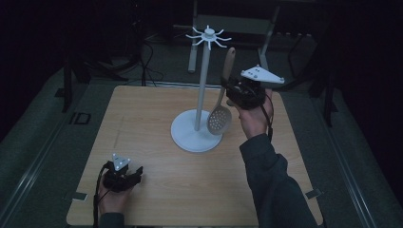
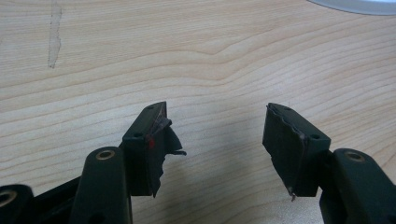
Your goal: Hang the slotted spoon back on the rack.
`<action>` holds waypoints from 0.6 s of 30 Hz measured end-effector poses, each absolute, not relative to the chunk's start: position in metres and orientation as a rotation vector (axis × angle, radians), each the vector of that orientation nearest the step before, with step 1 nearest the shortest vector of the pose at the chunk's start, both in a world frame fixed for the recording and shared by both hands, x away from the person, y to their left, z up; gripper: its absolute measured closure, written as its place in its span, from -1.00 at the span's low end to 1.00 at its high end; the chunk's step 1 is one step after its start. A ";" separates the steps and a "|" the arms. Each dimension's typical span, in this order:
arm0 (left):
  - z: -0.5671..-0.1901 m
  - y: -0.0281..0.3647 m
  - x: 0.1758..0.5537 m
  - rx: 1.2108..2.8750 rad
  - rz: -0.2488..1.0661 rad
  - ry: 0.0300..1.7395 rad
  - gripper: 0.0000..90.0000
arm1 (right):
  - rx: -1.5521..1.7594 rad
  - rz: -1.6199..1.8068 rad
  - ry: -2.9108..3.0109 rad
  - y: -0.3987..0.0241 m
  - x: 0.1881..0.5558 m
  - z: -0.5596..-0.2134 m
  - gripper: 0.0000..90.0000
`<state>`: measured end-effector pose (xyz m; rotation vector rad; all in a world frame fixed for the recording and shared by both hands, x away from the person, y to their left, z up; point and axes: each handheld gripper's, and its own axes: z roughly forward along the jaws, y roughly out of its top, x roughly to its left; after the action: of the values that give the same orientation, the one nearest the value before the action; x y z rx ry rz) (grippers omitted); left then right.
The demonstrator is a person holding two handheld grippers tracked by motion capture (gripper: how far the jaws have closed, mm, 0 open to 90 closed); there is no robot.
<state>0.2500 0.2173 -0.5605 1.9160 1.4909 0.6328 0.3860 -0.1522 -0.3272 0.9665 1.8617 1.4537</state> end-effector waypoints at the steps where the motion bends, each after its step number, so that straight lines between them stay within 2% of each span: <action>1: -0.560 0.217 0.250 1.915 0.634 1.492 -0.09 | 0.965 1.451 1.863 -0.151 0.386 -0.327 0.62; 18: -0.561 0.218 0.250 1.905 0.636 1.498 -0.09 | 0.972 1.450 1.901 -0.139 0.397 -0.319 0.62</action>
<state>0.2502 0.2177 -0.5605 1.9050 1.4976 0.6359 0.3973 -0.1394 -0.3194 0.9720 1.9011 1.4496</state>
